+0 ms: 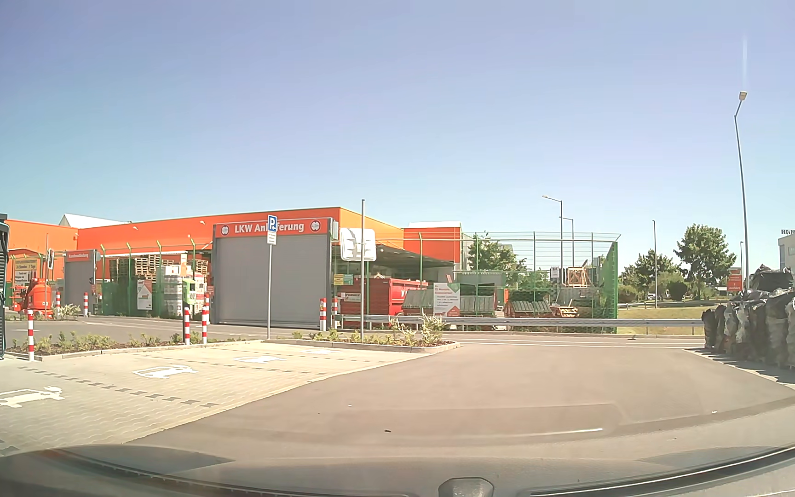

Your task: Follow the waypoints while adhering to traffic rules and regulations

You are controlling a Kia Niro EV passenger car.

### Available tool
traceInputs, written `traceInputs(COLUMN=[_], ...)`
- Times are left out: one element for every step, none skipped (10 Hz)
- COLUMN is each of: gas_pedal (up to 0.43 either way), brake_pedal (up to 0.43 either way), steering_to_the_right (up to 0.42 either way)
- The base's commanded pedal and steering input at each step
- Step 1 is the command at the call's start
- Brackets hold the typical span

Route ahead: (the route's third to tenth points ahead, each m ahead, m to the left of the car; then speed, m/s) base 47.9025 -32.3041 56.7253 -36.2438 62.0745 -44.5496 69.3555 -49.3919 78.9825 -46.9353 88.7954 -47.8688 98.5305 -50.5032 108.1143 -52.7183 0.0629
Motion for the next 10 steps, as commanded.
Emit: traceInputs(gas_pedal=[0.110, 0.130, 0.150, 0.157, 0.157, 0.169, 0.169, 0.189, 0.197, 0.220], brake_pedal=[0.030, 0.030, 0.030, 0.030, 0.030, 0.030, 0.030, 0.030, 0.030, 0.030], steering_to_the_right=[0.317, 0.347, 0.372, 0.385, 0.385, 0.379, 0.365, 0.346, 0.330, 0.310])
